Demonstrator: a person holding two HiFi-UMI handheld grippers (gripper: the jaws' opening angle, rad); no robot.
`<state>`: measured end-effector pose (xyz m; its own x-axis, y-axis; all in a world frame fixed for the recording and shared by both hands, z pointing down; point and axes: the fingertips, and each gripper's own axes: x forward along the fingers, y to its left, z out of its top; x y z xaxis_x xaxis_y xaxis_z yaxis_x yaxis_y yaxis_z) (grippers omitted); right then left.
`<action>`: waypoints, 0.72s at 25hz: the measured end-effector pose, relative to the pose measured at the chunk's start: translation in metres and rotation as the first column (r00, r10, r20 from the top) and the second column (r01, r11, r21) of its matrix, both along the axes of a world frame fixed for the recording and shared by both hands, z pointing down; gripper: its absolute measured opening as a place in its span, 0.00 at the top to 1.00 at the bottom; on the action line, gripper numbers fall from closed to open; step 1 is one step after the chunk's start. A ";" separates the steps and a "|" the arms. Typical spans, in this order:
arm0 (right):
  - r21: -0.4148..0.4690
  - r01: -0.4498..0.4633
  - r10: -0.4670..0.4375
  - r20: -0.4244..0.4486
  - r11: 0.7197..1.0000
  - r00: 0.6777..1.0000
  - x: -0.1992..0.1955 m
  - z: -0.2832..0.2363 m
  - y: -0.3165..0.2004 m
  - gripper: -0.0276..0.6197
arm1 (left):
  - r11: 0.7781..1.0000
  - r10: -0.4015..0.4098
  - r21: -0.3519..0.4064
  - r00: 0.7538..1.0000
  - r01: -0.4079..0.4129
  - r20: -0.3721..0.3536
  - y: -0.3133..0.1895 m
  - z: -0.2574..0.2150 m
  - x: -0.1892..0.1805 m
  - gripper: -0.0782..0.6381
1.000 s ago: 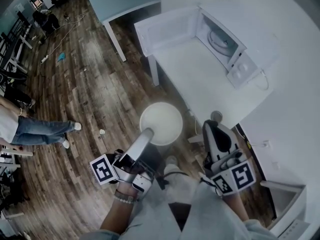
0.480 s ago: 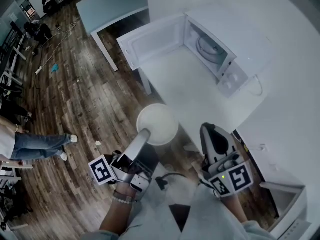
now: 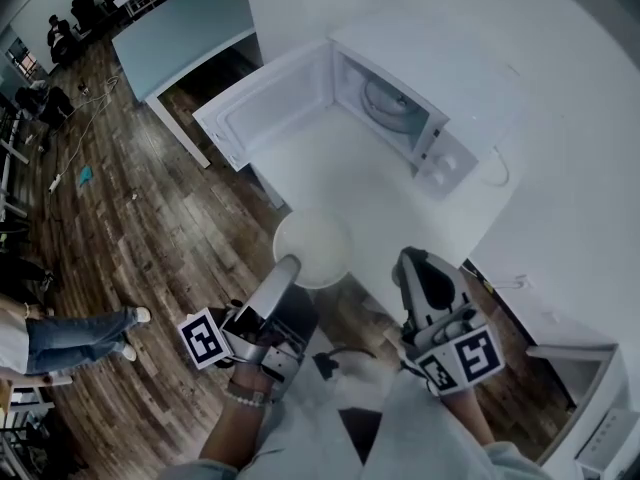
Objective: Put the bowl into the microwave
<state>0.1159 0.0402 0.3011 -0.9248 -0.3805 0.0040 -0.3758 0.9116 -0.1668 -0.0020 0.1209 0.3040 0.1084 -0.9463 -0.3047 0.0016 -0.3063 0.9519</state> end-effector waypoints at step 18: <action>-0.019 -0.290 0.289 -0.054 0.957 0.956 -0.082 0.003 -0.090 0.95 | 0.947 0.319 -0.043 0.947 -0.318 0.024 -0.129 0.004 -0.091 0.56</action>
